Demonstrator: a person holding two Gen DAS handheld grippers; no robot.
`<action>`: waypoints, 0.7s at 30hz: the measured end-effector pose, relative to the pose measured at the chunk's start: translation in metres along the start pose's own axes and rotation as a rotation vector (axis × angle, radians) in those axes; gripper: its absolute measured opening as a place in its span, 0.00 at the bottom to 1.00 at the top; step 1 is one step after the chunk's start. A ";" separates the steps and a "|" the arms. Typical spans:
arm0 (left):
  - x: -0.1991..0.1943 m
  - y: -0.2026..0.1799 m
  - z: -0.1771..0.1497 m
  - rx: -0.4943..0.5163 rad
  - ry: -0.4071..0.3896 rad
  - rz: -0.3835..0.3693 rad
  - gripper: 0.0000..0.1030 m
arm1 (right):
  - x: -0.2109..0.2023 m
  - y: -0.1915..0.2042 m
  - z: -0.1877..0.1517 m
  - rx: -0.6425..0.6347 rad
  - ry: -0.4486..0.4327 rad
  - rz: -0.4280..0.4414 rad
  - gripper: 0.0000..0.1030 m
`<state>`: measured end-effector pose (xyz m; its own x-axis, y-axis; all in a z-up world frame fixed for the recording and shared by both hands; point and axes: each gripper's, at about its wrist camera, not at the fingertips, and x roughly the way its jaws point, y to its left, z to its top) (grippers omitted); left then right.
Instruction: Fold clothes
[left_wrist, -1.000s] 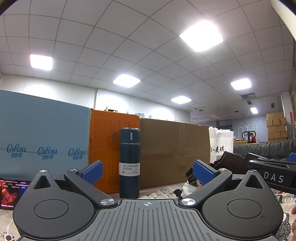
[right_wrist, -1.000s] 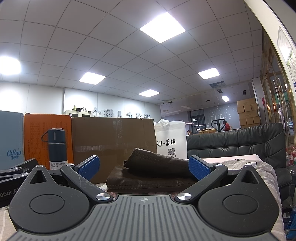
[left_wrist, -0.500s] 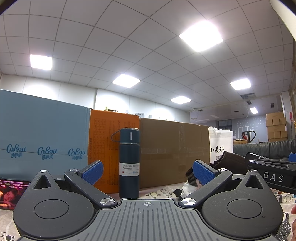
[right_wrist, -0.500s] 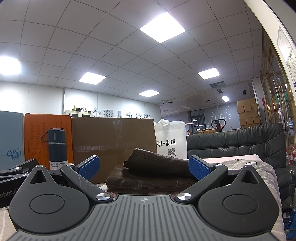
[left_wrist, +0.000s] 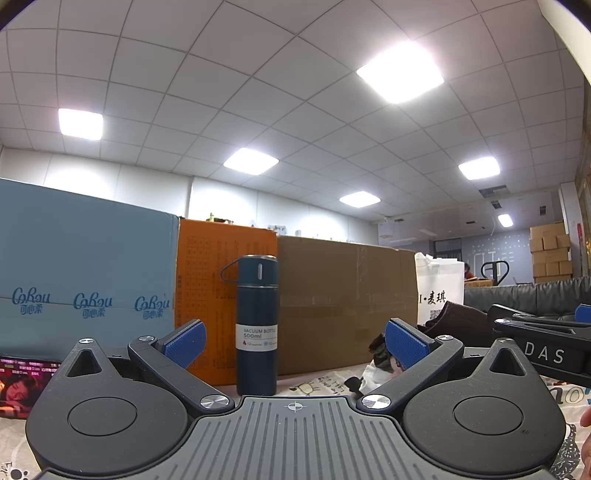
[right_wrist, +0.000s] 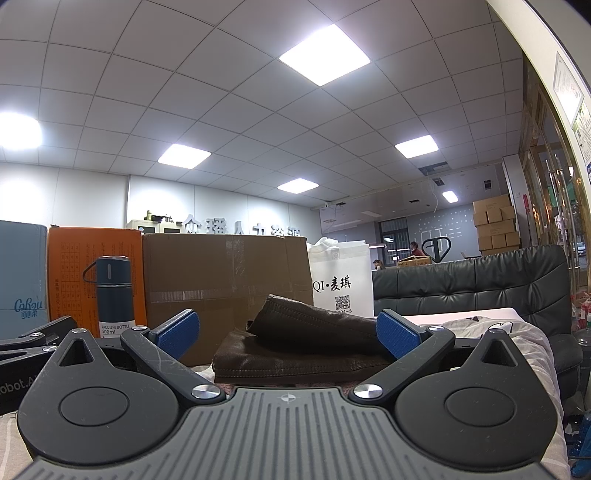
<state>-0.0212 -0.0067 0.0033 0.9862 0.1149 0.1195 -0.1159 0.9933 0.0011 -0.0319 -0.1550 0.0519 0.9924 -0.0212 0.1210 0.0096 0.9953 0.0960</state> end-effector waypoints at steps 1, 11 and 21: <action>0.000 0.000 0.000 0.000 0.000 0.000 1.00 | 0.000 0.000 0.000 0.000 0.000 0.000 1.00; 0.000 0.000 0.000 0.000 0.000 -0.001 1.00 | 0.000 0.000 0.000 0.000 0.000 0.000 1.00; 0.000 0.001 0.000 -0.002 0.000 -0.004 1.00 | 0.001 0.000 0.000 0.001 0.000 0.000 1.00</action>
<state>-0.0212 -0.0062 0.0037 0.9867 0.1107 0.1194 -0.1114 0.9938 -0.0008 -0.0308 -0.1552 0.0518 0.9925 -0.0209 0.1208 0.0092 0.9953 0.0967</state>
